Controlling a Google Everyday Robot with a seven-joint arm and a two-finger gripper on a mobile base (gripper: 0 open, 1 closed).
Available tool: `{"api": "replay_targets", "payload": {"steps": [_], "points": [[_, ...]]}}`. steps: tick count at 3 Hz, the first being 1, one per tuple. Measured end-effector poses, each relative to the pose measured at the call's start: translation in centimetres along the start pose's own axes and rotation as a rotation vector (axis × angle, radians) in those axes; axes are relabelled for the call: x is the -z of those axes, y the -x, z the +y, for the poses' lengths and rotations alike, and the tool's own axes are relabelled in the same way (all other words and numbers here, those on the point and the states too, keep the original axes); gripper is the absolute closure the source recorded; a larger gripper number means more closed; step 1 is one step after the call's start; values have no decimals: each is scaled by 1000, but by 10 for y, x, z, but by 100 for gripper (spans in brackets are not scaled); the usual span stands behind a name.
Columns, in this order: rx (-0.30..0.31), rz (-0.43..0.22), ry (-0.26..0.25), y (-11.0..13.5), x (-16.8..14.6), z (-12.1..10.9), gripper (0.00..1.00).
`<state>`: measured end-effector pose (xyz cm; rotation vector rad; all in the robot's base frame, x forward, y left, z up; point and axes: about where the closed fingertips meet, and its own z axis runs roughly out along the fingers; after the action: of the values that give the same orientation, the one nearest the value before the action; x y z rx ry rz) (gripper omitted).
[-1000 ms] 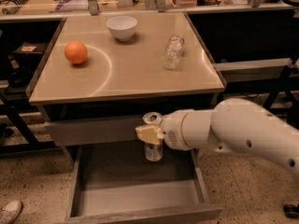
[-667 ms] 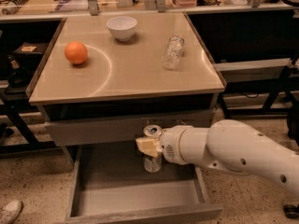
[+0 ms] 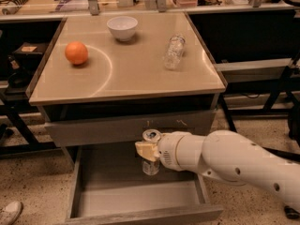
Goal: Place redbull can into middle drawer
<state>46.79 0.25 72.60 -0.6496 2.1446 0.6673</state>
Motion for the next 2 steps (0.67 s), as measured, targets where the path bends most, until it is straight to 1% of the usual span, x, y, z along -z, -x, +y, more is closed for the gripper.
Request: {"api": "replay_targets", "payload": {"steps": [1, 2], "points": [[-41, -18, -36, -30, -28, -3, 100], [-71, -58, -98, -48, -47, -17, 100]]}}
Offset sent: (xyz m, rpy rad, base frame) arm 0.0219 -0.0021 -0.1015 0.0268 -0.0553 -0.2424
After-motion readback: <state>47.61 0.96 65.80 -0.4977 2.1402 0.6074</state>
